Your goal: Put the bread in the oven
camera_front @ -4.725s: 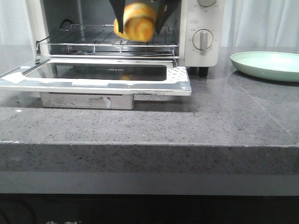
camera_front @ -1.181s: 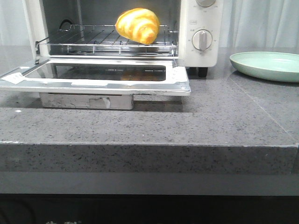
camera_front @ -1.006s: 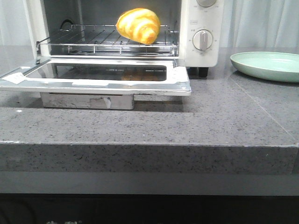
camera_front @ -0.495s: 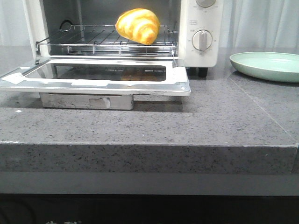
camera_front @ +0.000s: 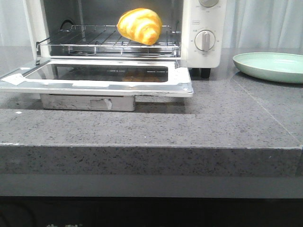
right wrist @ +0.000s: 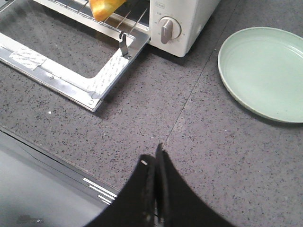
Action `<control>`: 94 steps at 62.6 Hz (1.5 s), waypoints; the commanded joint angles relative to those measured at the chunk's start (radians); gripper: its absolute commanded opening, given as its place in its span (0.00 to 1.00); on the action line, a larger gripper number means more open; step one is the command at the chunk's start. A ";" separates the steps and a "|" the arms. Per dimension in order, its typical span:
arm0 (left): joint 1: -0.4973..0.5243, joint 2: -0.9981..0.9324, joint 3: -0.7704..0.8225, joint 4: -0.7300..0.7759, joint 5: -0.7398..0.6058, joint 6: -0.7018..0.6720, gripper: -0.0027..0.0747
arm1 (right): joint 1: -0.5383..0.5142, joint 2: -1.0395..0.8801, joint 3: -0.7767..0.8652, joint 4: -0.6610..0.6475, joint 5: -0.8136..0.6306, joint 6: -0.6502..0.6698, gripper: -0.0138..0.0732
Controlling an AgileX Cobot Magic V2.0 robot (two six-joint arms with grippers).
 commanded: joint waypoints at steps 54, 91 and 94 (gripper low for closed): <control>0.038 -0.022 0.024 -0.037 -0.081 0.088 0.01 | -0.007 -0.002 -0.023 -0.012 -0.069 -0.008 0.08; 0.021 -0.022 0.024 -0.041 -0.081 0.088 0.01 | -0.007 -0.002 -0.023 -0.012 -0.069 -0.008 0.08; 0.021 -0.022 0.024 -0.041 -0.081 0.088 0.01 | -0.007 -0.002 -0.023 -0.012 -0.069 -0.008 0.08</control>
